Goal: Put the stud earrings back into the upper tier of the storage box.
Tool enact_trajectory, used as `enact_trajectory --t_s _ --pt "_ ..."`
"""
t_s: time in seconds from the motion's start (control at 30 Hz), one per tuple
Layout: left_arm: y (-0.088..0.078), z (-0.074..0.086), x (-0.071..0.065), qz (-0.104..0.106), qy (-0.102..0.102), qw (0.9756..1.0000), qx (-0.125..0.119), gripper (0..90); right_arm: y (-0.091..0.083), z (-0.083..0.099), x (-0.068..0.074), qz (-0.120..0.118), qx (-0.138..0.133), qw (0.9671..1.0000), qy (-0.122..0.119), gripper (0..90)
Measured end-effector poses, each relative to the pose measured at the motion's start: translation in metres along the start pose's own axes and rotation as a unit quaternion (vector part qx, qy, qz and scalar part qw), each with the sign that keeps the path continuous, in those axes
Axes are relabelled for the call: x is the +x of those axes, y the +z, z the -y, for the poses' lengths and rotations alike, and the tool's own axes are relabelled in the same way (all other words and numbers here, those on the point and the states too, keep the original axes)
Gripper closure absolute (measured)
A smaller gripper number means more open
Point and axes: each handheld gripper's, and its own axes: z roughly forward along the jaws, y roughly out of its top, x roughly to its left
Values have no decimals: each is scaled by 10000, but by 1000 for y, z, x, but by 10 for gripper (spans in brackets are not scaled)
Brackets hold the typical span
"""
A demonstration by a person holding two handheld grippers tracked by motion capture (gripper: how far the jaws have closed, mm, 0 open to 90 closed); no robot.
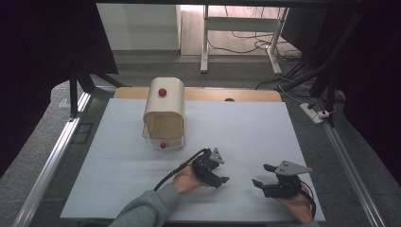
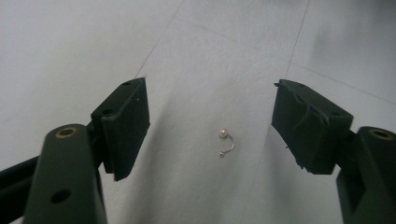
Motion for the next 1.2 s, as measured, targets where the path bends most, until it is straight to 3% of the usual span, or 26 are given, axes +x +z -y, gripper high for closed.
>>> enact_trajectory --t_s 0.2,0.53,0.63,0.8,1.2 --pt "7 2 -1 138 107 9998 125 379 -1 -1 0 2 -41 10000 22 240" --pt "9 2 -5 26 333 9991 260 541 -1 -1 1 4 -32 10000 4 240" --pt "8 2 -8 48 405 9988 286 662 -1 -1 1 37 -9 10000 4 240" --pt "9 2 -7 164 331 9989 282 845 -1 -1 1 14 -14 10000 -3 240" --pt "5 3 -3 315 224 9990 214 861 -1 -1 0 49 0 10000 -8 240"
